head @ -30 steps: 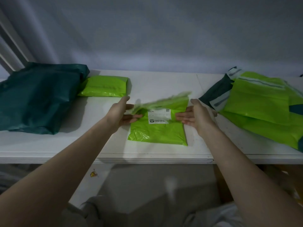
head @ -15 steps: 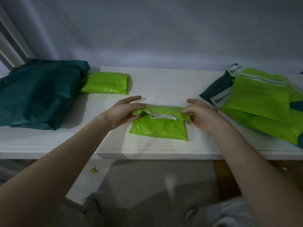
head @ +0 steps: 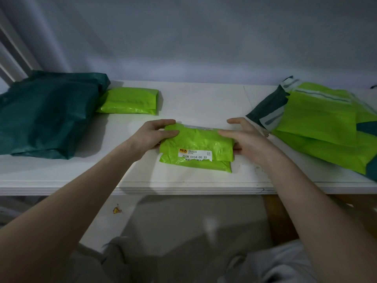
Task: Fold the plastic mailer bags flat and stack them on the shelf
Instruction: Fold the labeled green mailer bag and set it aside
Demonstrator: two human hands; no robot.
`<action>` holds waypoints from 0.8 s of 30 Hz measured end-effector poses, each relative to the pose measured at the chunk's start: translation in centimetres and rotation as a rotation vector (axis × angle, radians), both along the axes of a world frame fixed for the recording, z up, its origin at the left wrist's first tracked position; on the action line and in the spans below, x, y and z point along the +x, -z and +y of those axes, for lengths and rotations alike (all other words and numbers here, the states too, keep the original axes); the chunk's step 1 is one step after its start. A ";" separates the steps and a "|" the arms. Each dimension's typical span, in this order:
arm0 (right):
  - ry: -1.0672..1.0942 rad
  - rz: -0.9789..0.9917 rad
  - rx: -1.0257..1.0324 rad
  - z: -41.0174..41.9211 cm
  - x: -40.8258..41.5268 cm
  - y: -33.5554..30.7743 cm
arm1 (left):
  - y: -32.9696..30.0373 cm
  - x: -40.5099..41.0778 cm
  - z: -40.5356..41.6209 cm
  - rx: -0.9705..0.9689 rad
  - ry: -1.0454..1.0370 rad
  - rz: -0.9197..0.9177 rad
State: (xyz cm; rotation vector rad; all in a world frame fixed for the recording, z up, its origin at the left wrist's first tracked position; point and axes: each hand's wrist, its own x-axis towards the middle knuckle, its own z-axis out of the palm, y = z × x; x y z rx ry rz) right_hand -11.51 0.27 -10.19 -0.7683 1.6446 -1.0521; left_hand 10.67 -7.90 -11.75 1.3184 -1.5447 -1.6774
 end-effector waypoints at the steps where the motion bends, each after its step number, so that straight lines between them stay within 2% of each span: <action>1: -0.053 0.029 0.012 0.2 0.1 -0.1 | 0.0 0.0 0.0 -0.013 0.007 -0.018; 11: -0.202 0.263 -0.019 0.6 0.1 0.8 | 1.3 -0.1 0.4 -0.197 0.042 -0.159; 16: -0.266 0.417 -0.042 0.8 0.5 1.0 | 1.6 0.4 0.4 -0.411 0.140 -0.474; 18: -0.290 0.541 -0.065 0.8 0.7 1.1 | 1.4 0.2 0.7 -0.531 0.174 -0.599; 20: -0.331 0.695 -0.058 0.9 0.7 1.1 | 1.4 -0.1 1.0 -0.646 0.208 -0.663; 24: -0.353 0.839 0.001 1.4 0.6 0.8 | 2.1 -0.2 0.9 -0.782 0.263 -0.765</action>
